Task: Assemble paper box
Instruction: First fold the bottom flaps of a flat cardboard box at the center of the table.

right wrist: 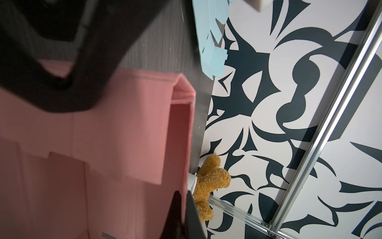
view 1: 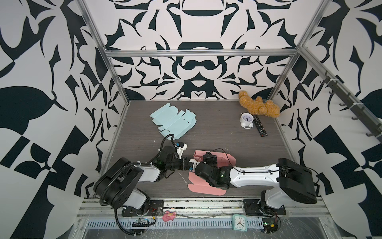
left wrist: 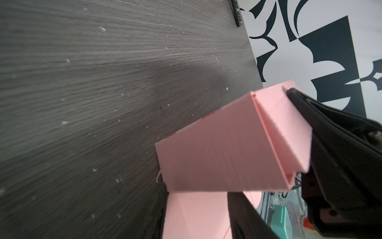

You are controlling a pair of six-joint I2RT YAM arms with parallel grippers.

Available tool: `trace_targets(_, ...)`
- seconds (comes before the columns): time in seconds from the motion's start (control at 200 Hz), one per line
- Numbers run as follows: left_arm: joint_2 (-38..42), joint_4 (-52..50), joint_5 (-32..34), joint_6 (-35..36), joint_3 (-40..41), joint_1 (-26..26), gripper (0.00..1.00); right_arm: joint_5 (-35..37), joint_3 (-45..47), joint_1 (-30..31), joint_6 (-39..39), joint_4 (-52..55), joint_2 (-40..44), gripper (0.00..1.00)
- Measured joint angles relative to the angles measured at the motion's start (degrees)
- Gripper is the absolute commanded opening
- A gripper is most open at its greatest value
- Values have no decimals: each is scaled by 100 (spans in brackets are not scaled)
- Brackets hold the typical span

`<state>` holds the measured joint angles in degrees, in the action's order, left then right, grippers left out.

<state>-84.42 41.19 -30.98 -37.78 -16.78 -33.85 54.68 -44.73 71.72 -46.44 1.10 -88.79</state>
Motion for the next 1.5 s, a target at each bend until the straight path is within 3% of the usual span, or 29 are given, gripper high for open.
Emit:
trace_targets(0.135,-11,164,0,-4,42,-35,41,0,0,0,24,26,0,0)
trace_targets(0.85,-22,728,321,57,149,-299,43,-46,0,2,160,175,52,0)
trace_targets(1.5,-155,1394,1711,634,339,-1147,42,-114,-22,26,861,857,275,0)
